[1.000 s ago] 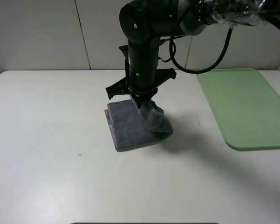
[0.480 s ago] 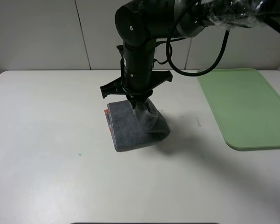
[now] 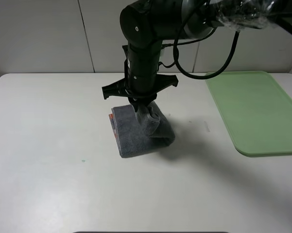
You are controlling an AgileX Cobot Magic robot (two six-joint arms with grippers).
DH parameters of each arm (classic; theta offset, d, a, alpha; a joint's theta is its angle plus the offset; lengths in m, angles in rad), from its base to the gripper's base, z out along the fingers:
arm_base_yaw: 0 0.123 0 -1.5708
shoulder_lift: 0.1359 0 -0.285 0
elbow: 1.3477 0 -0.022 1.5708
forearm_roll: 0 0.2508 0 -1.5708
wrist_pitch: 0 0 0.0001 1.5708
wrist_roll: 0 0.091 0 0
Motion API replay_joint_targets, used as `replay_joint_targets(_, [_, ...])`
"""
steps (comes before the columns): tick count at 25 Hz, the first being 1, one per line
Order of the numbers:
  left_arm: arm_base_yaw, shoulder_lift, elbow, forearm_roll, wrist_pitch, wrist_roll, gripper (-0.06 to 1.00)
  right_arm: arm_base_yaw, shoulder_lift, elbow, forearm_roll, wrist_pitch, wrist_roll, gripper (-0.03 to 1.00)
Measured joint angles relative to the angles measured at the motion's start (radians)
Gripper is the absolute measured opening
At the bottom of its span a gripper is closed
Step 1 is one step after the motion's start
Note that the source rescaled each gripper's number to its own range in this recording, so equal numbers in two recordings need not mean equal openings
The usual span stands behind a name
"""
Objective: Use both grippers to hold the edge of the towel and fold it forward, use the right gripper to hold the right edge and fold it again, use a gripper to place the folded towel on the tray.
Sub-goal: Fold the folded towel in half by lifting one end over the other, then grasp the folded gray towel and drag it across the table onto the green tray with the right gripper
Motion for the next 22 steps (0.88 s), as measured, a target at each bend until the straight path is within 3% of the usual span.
replay_joint_targets(2, [0.0,0.0,0.0,0.0,0.0,0.0,1.0,0.0,0.0,0.0,0.037,-0.022,0.001,0.74])
replay_joint_targets(3, [0.0,0.0,0.0,0.0,0.0,0.0,1.0,0.0,0.0,0.0,0.053,-0.03,0.001,0.85])
replay_joint_targets(5, [0.0,0.0,0.0,0.0,0.0,0.0,1.0,0.0,0.0,0.0,0.074,-0.036,0.001,0.94])
replay_joint_targets(13, [0.0,0.0,0.0,0.0,0.0,0.0,1.0,0.0,0.0,0.0,0.085,-0.038,-0.024,1.0])
replay_joint_targets(22, [0.0,0.0,0.0,0.0,0.0,0.0,1.0,0.0,0.0,0.0,0.073,0.003,-0.278,1.0])
